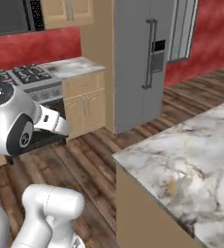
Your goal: Move the drinks to the dining counter.
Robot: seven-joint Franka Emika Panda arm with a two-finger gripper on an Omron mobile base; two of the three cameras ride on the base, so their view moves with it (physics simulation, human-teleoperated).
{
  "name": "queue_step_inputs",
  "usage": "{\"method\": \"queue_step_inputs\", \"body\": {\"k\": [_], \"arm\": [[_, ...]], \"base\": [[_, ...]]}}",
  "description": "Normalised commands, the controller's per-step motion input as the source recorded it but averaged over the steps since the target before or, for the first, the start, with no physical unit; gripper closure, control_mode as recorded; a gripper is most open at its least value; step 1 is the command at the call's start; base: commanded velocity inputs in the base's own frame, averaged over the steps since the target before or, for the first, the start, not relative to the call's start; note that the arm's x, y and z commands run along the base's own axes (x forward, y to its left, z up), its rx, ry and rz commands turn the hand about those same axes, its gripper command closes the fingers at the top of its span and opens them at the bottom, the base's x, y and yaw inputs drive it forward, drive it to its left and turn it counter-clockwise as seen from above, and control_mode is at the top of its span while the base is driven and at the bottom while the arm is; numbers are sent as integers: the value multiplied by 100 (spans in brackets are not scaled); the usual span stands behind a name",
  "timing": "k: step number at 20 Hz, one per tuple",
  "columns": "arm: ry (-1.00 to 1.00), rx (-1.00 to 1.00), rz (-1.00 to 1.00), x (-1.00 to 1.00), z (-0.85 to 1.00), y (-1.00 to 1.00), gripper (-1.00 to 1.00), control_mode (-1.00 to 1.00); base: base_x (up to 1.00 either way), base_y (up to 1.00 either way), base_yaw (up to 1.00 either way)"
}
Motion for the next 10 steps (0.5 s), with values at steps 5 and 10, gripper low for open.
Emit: {"method": "queue_step_inputs", "body": {"k": [5, 10], "arm": [[0, 0, 0, 0, 0, 0, -100, 100], [0, 0, 0, 0, 0, 0, -100, 100]], "base": [[1, 5, 78], [0, 6, 76]]}}
